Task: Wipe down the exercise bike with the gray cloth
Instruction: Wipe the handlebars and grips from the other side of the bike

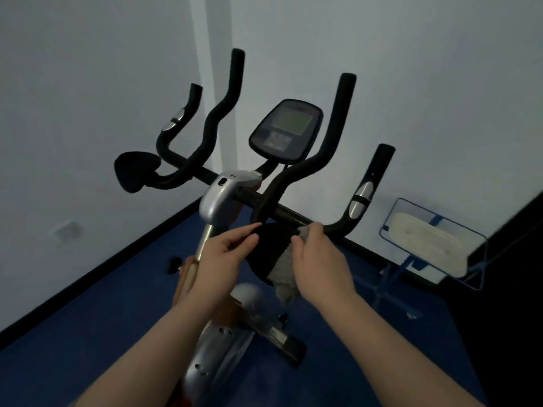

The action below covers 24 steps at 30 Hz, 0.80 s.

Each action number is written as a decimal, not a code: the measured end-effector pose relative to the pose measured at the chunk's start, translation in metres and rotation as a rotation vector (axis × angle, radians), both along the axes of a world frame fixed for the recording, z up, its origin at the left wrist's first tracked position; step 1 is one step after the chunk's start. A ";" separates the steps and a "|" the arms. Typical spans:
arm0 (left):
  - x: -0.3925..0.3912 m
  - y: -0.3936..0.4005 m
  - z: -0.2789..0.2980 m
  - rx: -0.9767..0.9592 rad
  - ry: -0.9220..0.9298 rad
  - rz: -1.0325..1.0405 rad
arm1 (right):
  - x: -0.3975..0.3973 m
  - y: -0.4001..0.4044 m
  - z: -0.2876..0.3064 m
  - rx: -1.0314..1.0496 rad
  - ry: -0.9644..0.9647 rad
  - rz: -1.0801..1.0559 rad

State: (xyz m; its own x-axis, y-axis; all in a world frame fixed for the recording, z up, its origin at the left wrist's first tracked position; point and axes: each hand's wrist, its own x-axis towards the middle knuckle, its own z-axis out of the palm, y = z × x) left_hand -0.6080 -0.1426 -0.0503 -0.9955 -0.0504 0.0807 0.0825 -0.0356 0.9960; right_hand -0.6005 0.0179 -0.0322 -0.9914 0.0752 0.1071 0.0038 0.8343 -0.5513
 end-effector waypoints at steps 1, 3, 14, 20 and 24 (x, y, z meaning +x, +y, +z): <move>0.000 0.000 0.000 0.028 -0.008 -0.004 | -0.004 -0.003 0.004 0.082 -0.006 -0.004; 0.002 0.002 -0.001 0.053 -0.002 -0.004 | -0.004 -0.003 0.006 0.166 -0.010 -0.010; -0.007 -0.014 -0.007 -0.064 -0.022 -0.082 | 0.023 0.011 0.004 -0.060 0.136 -0.054; -0.003 -0.011 -0.011 0.025 -0.088 -0.086 | 0.002 -0.015 0.003 0.091 0.338 -0.029; -0.003 -0.011 -0.007 0.026 -0.094 -0.111 | -0.020 -0.031 0.006 0.177 0.331 -0.007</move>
State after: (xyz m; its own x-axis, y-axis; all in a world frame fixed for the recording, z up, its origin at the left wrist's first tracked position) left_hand -0.6110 -0.1537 -0.0576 -0.9981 0.0600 -0.0130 -0.0169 -0.0653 0.9977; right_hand -0.6206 -0.0129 -0.0260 -0.9003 0.0332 0.4339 -0.1447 0.9175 -0.3704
